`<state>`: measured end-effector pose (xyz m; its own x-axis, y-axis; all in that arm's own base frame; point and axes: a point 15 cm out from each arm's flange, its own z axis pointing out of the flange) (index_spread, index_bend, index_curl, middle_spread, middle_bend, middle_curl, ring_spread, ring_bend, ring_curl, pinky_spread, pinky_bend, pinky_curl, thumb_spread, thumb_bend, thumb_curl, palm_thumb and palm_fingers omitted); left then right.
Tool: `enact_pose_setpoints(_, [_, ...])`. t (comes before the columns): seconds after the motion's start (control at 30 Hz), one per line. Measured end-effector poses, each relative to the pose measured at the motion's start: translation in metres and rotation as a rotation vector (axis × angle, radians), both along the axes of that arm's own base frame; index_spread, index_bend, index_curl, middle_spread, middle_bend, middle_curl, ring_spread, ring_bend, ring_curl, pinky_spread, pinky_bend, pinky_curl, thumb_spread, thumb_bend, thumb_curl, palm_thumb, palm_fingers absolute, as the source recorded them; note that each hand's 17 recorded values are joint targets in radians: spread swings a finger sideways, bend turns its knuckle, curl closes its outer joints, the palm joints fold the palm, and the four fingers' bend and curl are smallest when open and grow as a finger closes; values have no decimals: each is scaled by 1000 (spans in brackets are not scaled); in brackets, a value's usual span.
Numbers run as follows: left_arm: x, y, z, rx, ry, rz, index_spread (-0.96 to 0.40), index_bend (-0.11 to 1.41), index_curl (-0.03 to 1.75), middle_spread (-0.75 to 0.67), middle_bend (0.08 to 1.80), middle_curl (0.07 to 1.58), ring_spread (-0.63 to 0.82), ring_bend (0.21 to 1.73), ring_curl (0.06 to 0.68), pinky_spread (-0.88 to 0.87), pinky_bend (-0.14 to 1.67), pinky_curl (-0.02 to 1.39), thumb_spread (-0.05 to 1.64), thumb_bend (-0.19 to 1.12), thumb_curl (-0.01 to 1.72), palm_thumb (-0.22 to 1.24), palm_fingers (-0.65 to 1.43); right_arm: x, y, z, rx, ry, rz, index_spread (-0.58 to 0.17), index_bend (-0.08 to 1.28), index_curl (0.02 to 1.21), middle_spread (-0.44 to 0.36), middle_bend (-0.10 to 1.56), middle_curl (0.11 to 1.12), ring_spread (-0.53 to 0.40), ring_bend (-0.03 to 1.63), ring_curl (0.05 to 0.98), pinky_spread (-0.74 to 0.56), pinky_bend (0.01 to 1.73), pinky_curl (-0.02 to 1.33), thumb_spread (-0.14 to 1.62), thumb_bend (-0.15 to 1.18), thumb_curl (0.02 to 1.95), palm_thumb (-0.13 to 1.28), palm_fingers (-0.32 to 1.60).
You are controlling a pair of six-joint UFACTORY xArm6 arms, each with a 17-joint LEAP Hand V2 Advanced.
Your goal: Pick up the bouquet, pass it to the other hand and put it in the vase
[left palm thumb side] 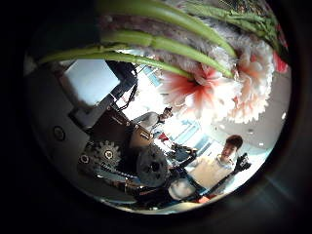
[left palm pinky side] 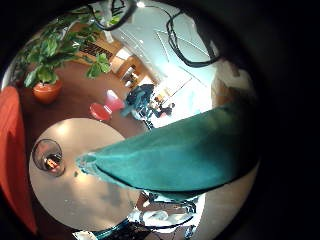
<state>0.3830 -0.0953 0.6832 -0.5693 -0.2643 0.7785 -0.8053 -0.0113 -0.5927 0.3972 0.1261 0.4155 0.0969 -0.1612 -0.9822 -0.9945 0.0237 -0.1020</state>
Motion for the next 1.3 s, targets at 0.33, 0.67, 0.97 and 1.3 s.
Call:
enact_pose_setpoints(0.33, [43,31,-22,-24,21,84,-736,737,1327,-556,1157,1096,-381,1629,601,-587,1282,1092,1110,209,1022,1061,922,7,-1,-7,-2,11,-9,-274,133,229,163,192,333,240,540,256,469,676,391,1007,-25,504,688,-31])
enact_pose_setpoints(0.67, [90,56,-65,-50,74,127,-739,712,1358,-558,1146,1098,-381,1622,597,-604,1252,1127,1126,203,1063,1055,933,6,1,-8,-2,11,-4,-270,142,230,153,197,330,236,543,256,468,674,359,1010,-24,497,696,-9])
enact_pose_setpoints(0.97, [109,68,-104,-70,121,134,-740,684,1384,-561,1137,1101,-382,1616,595,-618,1231,1151,1135,198,1091,1056,941,6,1,-10,0,13,-3,-268,146,237,144,199,333,224,553,256,471,681,339,1006,-24,497,709,8])
enact_pose_setpoints(1.3, [119,72,-143,-105,176,131,-740,655,1403,-566,1125,1104,-383,1608,594,-632,1210,1170,1143,191,1111,1057,950,5,1,-11,-1,20,-2,-267,150,244,137,200,338,220,551,253,462,682,321,1006,-24,500,714,22])
